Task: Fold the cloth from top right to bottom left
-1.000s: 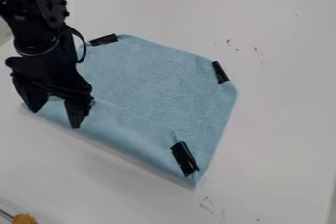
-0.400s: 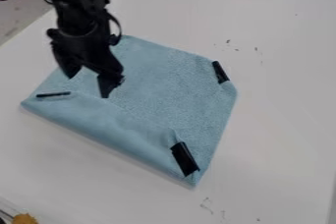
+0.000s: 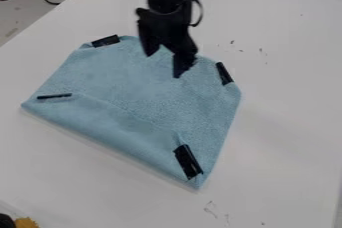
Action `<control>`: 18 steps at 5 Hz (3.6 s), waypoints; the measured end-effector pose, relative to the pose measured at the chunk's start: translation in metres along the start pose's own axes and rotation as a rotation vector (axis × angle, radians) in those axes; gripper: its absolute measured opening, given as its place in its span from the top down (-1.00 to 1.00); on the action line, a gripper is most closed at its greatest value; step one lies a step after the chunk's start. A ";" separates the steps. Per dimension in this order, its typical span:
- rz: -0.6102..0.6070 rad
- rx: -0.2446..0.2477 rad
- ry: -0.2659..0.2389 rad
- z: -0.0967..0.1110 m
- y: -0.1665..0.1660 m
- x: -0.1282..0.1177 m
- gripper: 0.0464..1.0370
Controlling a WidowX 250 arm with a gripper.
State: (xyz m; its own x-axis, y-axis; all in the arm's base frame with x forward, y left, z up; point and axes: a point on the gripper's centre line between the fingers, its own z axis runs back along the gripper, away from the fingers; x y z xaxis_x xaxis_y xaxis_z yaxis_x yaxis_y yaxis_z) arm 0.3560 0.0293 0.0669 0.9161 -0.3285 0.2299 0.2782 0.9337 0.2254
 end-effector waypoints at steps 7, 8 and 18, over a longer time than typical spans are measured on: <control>0.330 -0.005 0.142 -0.064 -0.006 0.075 -0.93; 0.305 -0.005 0.151 -0.069 -0.010 0.081 -0.89; 0.362 -0.069 0.132 -0.072 -0.030 0.078 -0.30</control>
State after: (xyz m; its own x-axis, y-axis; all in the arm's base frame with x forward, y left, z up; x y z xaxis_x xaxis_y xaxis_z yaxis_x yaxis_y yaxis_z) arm 0.4395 -0.0138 0.0100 0.9866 0.0408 0.1579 -0.0550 0.9947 0.0864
